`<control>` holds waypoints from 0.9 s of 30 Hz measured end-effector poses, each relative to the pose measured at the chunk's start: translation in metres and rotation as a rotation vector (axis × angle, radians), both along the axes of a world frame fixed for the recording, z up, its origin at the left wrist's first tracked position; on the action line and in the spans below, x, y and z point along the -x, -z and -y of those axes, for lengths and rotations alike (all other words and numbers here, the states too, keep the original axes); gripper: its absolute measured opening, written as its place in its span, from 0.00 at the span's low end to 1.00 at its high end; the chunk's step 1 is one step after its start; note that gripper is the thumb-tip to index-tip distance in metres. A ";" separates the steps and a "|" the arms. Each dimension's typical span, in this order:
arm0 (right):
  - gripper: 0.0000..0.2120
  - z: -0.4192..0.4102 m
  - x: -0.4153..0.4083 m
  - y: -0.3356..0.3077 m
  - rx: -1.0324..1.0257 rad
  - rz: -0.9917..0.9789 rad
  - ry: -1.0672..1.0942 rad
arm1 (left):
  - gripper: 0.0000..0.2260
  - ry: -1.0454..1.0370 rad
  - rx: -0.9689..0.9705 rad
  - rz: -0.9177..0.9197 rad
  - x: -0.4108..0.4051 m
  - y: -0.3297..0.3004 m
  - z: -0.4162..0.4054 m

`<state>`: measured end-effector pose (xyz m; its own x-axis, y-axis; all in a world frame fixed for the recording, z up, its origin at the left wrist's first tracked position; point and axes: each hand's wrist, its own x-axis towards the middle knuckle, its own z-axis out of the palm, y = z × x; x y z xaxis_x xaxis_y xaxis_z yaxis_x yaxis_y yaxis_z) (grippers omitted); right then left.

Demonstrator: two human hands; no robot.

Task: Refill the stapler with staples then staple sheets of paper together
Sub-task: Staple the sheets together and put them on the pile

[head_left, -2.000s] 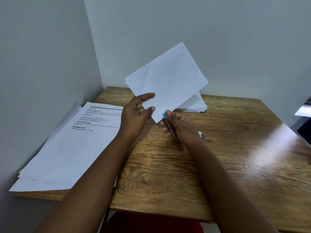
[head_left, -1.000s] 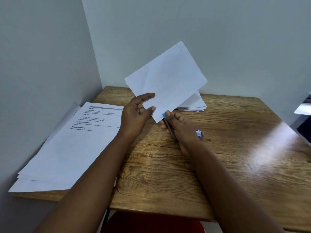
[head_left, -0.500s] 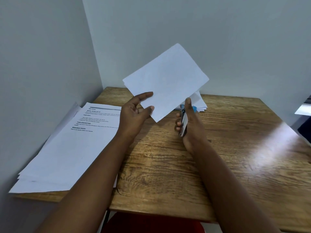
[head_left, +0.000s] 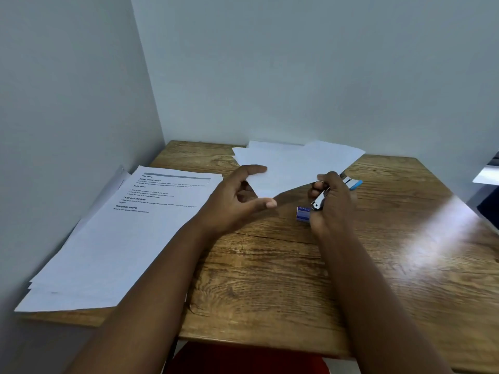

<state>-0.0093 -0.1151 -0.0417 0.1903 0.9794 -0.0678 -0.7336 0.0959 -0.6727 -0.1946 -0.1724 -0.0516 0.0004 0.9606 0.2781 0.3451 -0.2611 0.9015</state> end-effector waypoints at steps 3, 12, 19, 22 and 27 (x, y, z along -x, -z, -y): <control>0.08 0.001 0.001 0.000 0.017 -0.017 0.010 | 0.33 -0.006 -0.016 -0.003 0.000 0.002 0.001; 0.08 0.005 0.003 -0.003 -0.003 -0.004 -0.020 | 0.16 -0.133 -0.118 0.102 -0.001 0.004 -0.006; 0.08 0.008 0.005 -0.007 -0.051 0.031 -0.055 | 0.19 -0.147 -0.092 0.242 0.001 0.002 -0.009; 0.08 0.010 0.005 -0.007 -0.054 0.064 -0.084 | 0.17 -0.156 -0.095 0.278 0.001 0.001 -0.010; 0.13 0.013 0.007 -0.005 -0.083 0.179 -0.149 | 0.26 -0.194 -0.071 0.480 0.004 -0.001 -0.013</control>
